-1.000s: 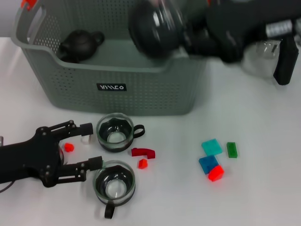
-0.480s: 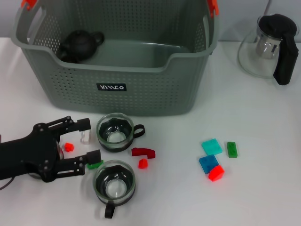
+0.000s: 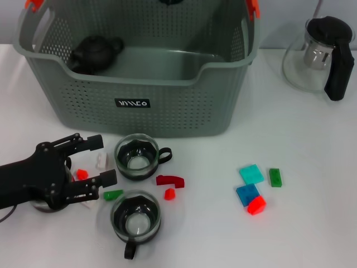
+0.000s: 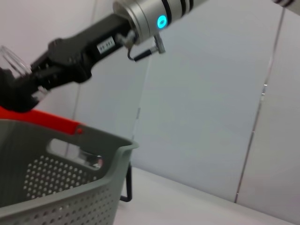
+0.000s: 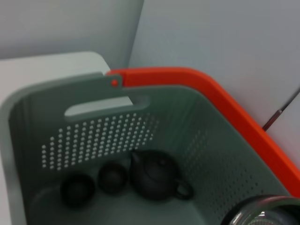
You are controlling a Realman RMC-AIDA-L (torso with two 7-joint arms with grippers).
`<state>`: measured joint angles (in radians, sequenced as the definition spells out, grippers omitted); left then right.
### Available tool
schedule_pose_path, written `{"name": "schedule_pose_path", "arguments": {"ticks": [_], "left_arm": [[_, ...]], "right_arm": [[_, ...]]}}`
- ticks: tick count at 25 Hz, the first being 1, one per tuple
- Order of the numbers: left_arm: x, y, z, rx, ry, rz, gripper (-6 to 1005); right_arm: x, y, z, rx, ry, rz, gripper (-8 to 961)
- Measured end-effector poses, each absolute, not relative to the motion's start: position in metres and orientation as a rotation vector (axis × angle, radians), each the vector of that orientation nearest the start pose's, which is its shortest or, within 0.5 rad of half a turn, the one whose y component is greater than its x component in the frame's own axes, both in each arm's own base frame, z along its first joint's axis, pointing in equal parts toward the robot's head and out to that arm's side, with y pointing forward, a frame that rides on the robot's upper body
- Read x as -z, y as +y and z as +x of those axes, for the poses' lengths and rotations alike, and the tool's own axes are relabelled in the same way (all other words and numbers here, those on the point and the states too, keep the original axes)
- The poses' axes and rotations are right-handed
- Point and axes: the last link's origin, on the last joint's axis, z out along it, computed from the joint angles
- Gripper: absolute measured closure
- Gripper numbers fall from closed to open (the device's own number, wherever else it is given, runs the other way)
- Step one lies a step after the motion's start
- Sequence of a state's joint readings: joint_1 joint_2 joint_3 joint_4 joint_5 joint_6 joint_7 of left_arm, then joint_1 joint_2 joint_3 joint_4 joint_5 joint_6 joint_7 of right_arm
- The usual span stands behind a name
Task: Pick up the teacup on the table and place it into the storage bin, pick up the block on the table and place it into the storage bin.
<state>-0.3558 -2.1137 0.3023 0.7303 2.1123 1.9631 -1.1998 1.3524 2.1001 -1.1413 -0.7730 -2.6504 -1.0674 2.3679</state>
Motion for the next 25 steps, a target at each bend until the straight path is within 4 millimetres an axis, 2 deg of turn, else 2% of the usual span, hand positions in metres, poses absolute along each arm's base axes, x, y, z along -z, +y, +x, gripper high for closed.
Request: {"name": "schedule_pose_path", "arguments": {"ticks": [9,14,20,25], "left_arm": [[-0.038,0.242,-0.302,1.0,-0.579,-2.589,156],[-0.037,0.241,-0.302,1.003,-0.584,-2.59,156],[-0.035,0.241,-0.301,1.008,-0.589,-2.595,156],[-0.035,0.24,-0.303,1.005,-0.596,-2.593,155]], "right_arm": [[0.081,0.477,-0.001,0.252,0.225,-2.567,833],[0.09,0.474,0.011,0.314,0.222,-2.568,828],[0.091,0.476,0.022,0.313,0.228,-2.552,821],[0.101,0.474,0.024,0.288,0.201,-2.547,815]]}}
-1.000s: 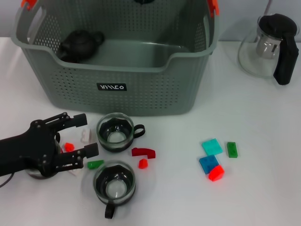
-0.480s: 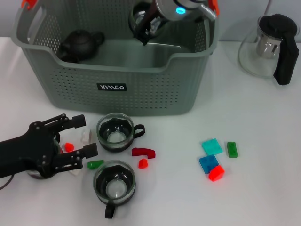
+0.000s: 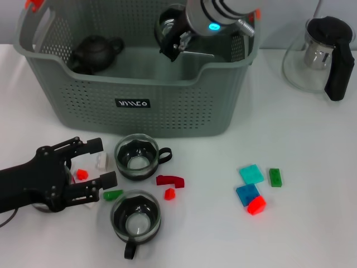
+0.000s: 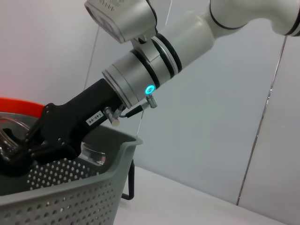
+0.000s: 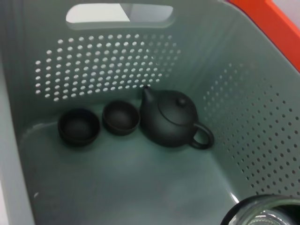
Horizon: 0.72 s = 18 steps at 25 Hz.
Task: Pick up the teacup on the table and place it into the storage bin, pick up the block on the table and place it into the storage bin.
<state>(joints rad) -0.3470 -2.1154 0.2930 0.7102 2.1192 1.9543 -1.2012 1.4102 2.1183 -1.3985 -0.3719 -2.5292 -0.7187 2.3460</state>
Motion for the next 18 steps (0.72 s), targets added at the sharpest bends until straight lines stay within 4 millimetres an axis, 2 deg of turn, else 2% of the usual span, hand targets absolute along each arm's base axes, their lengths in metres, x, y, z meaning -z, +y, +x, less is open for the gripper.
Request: {"name": "schedule_pose_path", "arguments": {"ticks": [8,18], "left_arm": [[-0.035,0.241,-0.304,0.997,-0.604,-2.586,156],[-0.033,0.242,-0.303,1.003,-0.608,-2.588,156]], "right_arm": [[0.108,0.475,0.031,0.252,0.218,-2.526,806],[0.107,0.472,0.041,0.301,0.255,-2.548,795]]}}
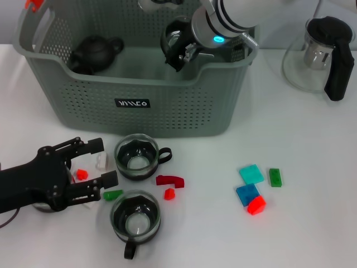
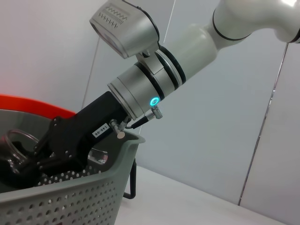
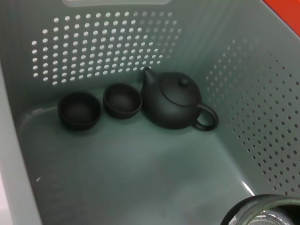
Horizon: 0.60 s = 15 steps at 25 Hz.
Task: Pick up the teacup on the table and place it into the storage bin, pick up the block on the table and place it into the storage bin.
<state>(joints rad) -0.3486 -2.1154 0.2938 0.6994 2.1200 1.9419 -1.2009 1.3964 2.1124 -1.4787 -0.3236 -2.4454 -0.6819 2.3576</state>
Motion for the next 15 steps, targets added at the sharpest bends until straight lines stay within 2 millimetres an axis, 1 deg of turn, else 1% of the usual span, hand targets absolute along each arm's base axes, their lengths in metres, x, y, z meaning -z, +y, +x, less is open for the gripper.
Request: {"name": "schedule_pose_path", "arguments": {"ticks": [15], "left_arm": [[-0.0329,0.2407,-0.3043,1.0,-0.612,-2.583,158]], "right_arm": [[0.1074,0.4705,0.0455,0.311,0.266,-2.552,777]]}}
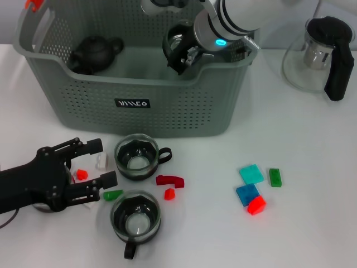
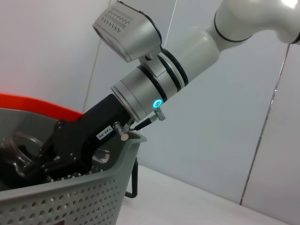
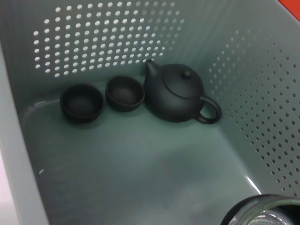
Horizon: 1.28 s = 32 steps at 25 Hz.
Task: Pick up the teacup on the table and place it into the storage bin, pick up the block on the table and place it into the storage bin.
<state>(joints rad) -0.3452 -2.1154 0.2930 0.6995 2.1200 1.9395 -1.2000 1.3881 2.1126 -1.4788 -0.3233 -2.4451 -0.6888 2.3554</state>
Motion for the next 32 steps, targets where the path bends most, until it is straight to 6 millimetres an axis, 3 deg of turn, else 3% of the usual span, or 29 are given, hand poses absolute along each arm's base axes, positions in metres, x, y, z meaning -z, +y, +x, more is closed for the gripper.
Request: {"name": "schedule_pose_path", "arguments": {"ticks": [10,17,21,26,32], "left_arm": [[-0.033,0.242,-0.305,0.991,-0.614,-2.579,158],[-0.032,0.242,-0.305,0.991,-0.614,-2.578,158],[-0.033,0.242,-0.305,0.993,-0.615,-2.573,158],[-0.033,0.242,-0.305,0.996,-0.615,-2.57,158],[-0.034,0.244,-0.304,0.997,-0.609,-2.573,158]], "right_arm": [[0.107,0.471,0.043,0.301,0.258,-2.555,766],[0.098,0.475,0.03,0.206,0.281,-2.547,482],[0.074,0.475,0.015,0.057,0.311,-2.56,292],[0.026,0.465,0.003,-0.131,0.348,-2.571,212],[-0.015,0.443,0.009,-0.317,0.369,-2.605,206]]}}
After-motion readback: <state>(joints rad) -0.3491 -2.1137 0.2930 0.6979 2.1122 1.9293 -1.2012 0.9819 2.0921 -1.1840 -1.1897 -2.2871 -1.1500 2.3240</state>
